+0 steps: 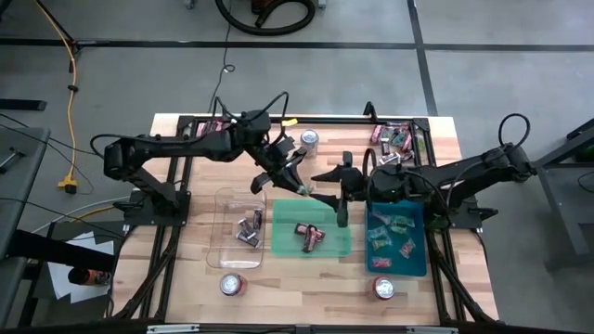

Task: Organize candy in baskets
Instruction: Put the green gummy into the blue bin

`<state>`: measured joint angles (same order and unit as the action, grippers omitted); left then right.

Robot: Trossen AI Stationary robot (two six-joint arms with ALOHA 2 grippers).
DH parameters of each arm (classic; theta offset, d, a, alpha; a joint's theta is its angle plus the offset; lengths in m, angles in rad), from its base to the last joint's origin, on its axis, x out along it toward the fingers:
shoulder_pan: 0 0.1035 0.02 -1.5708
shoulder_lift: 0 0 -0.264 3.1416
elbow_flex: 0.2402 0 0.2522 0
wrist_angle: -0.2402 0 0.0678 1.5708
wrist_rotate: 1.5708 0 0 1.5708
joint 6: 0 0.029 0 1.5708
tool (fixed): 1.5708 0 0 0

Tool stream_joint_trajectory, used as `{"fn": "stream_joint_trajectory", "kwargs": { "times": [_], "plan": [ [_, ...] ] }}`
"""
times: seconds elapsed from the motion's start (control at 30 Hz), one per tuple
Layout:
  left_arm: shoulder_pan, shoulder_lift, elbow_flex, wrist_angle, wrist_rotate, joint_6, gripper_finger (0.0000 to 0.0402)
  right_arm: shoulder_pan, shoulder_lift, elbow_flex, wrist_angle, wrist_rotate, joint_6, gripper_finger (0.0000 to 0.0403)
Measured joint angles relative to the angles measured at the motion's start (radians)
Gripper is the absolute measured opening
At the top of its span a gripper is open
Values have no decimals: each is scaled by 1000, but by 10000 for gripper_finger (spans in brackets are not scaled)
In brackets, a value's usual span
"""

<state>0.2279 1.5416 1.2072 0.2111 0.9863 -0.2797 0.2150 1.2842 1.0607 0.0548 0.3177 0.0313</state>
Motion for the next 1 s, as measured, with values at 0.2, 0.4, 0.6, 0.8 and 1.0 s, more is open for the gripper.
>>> {"fn": "stream_joint_trajectory", "kwargs": {
  "times": [0.2,0.4,0.6,0.8,1.0],
  "plan": [
    [0,1,0,3,-30,1,0,0,-1,0,2,-66,-13,185],
    [0,1,0,-1,-75,0,0,-1,-1,0,-1,-67,-51,118],
    [0,1,0,-1,-104,-32,8,0,-7,0,-20,-68,-58,11],
    [16,-4,0,-2,-142,-83,58,-2,-45,0,-79,-70,-58,8],
    [72,-35,2,-56,-147,-58,145,-6,-107,0,-171,-38,-54,3]
  ]
}}
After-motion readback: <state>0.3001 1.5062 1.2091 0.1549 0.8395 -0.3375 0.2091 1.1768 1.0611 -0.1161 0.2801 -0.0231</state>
